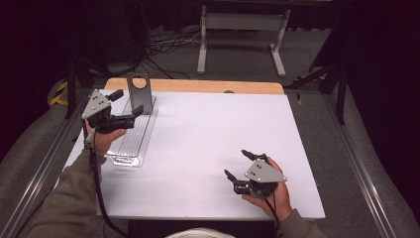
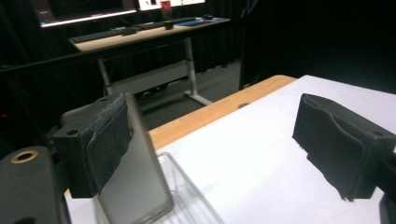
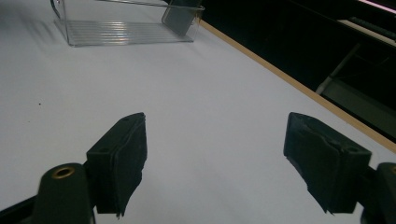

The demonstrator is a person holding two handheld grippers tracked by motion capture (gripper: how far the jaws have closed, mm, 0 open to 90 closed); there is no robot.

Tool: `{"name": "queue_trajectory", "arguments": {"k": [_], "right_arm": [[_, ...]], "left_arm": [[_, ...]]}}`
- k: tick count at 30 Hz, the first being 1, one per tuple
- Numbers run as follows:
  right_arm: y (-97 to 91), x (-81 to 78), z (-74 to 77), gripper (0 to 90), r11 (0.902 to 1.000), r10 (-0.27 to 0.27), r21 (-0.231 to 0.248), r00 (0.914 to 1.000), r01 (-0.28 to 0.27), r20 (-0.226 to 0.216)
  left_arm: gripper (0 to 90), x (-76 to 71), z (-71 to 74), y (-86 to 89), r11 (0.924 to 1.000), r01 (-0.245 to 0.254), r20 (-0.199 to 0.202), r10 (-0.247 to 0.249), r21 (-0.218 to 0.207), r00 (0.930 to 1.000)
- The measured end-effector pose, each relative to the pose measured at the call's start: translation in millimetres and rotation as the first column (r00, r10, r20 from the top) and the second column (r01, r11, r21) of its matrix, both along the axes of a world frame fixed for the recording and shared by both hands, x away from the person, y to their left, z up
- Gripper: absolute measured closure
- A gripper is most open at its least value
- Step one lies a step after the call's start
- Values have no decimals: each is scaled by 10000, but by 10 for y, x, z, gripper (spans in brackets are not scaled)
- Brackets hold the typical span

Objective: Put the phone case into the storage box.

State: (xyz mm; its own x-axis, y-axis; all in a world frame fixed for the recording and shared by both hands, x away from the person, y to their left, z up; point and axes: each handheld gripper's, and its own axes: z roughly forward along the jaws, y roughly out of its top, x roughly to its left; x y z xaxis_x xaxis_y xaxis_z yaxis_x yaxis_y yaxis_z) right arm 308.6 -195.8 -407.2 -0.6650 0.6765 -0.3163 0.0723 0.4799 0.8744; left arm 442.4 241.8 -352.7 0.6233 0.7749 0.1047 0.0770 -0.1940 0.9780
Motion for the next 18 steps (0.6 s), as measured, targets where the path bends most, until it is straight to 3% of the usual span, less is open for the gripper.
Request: {"name": "queue_trajectory", "arguments": {"k": [3,18], "right_arm": [[6,-9,-4,224,10000,-1,-39,10000,1,7],[-8,-20,21,224,10000,21,85,10000,-21,62]], "left_arm": [[111,-58,-12,-42,9998,94,125,-96,170,9999],[92,-273,-5,-115,9985,544,417,-548,116,9976]]}}
